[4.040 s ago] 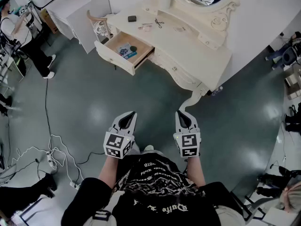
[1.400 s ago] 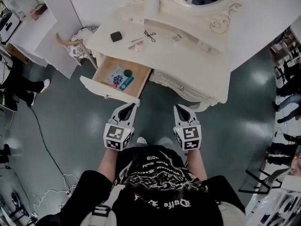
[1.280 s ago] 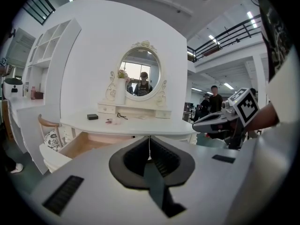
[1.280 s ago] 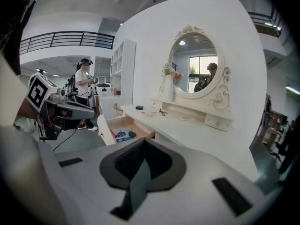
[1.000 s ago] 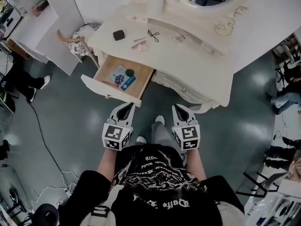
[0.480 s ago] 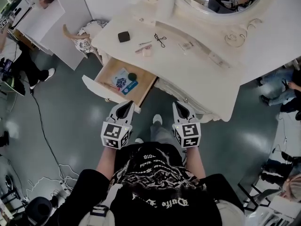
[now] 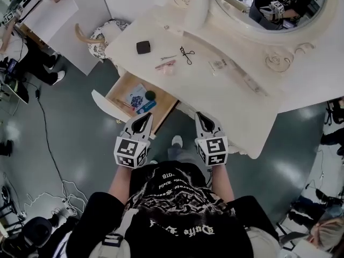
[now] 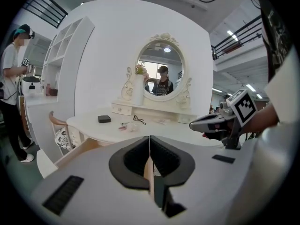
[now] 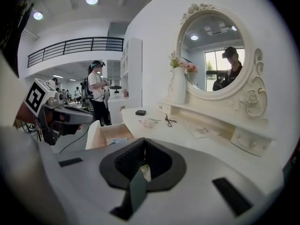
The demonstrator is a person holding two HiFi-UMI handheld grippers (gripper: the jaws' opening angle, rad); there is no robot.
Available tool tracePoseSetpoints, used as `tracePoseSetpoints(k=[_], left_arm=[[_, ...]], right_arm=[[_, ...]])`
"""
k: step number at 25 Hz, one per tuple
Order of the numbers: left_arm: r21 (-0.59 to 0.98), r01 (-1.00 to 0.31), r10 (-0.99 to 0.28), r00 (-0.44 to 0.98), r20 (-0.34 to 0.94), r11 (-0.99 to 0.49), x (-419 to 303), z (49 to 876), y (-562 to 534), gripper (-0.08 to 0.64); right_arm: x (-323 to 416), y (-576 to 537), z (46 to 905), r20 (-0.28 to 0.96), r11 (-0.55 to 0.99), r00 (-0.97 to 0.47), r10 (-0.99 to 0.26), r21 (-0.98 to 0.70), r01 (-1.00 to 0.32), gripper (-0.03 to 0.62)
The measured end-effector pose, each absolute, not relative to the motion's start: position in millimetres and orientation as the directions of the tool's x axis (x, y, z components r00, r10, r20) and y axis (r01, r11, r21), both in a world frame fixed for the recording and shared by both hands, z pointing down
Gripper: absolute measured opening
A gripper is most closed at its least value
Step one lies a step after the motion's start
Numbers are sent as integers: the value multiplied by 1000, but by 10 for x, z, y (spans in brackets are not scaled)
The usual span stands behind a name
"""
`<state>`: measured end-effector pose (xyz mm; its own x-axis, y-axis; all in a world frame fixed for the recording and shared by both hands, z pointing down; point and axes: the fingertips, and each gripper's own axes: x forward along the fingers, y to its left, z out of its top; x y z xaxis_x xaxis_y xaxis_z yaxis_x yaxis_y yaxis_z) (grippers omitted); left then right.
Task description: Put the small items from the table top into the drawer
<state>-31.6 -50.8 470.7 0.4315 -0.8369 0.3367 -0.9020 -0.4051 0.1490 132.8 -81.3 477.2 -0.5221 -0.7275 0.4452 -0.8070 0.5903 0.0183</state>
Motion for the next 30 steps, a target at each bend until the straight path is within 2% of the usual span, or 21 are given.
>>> tracePoseSetpoints(k=[15,30], left_arm=[[125,-952,-893,306,330,-280,-257,4602,-1162,17],[120,-977,-922,206,328,-176,-98,4595,-1268,17]], right_arm=[[1252,-1663,4695,431,716,-644,-632,6,-698,11],[1101,-1936,4668,432,803,-729,-531,-18,-596,12]])
